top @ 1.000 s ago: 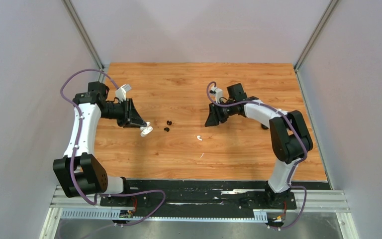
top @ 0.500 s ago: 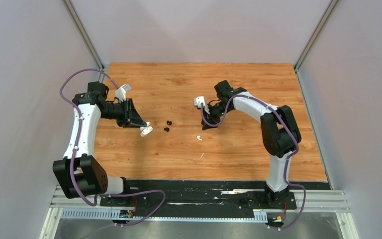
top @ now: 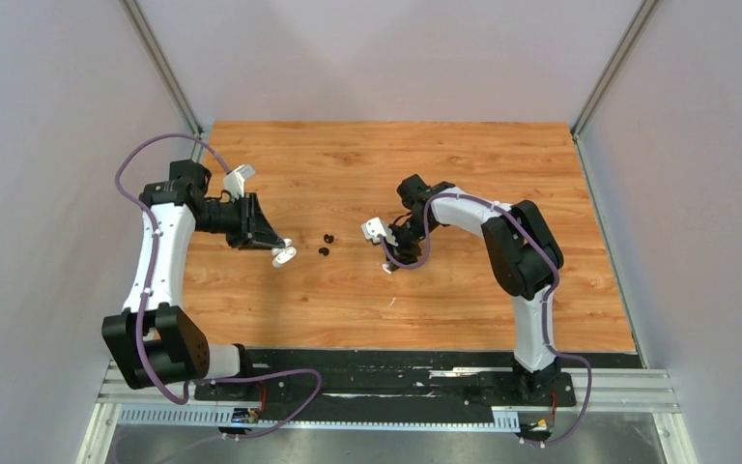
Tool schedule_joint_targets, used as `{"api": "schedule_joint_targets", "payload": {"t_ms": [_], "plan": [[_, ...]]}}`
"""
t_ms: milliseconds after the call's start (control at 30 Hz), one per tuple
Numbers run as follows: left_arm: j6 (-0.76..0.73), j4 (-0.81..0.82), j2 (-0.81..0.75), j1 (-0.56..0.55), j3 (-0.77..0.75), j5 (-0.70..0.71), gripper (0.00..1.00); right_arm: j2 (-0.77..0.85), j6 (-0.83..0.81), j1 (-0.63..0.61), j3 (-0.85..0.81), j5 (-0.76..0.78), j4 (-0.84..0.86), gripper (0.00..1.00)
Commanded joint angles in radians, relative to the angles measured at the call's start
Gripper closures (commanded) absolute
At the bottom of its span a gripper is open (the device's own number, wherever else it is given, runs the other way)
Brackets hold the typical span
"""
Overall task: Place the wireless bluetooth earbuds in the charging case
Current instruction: Pick up the earbud from the center of the board.
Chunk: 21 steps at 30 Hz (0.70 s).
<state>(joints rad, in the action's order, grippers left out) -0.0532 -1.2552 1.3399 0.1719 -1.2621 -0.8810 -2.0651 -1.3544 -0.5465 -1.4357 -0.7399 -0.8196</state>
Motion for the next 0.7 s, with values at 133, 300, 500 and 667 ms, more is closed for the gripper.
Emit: {"api": "schedule_joint_targets", "payload": {"t_ms": [133, 300, 500, 667], "plan": [[-0.010, 0.012, -0.039, 0.008, 0.020, -0.017, 1.00, -0.025, -0.036, -0.001, -0.027, 0.006, 0.006, 0.65], [-0.003, 0.020, -0.039, 0.009, 0.023, -0.013, 1.00, -0.042, -0.005, -0.026, -0.034, 0.003, 0.033, 0.65], [-0.004, 0.022, -0.040, 0.009, 0.024, -0.012, 1.00, -0.060, 0.083, -0.046, -0.049, -0.001, 0.063, 0.64], [0.003, 0.033, -0.043, 0.008, 0.037, -0.014, 1.00, -0.027, 0.076, -0.046, -0.008, 0.005, 0.067, 0.65]]}}
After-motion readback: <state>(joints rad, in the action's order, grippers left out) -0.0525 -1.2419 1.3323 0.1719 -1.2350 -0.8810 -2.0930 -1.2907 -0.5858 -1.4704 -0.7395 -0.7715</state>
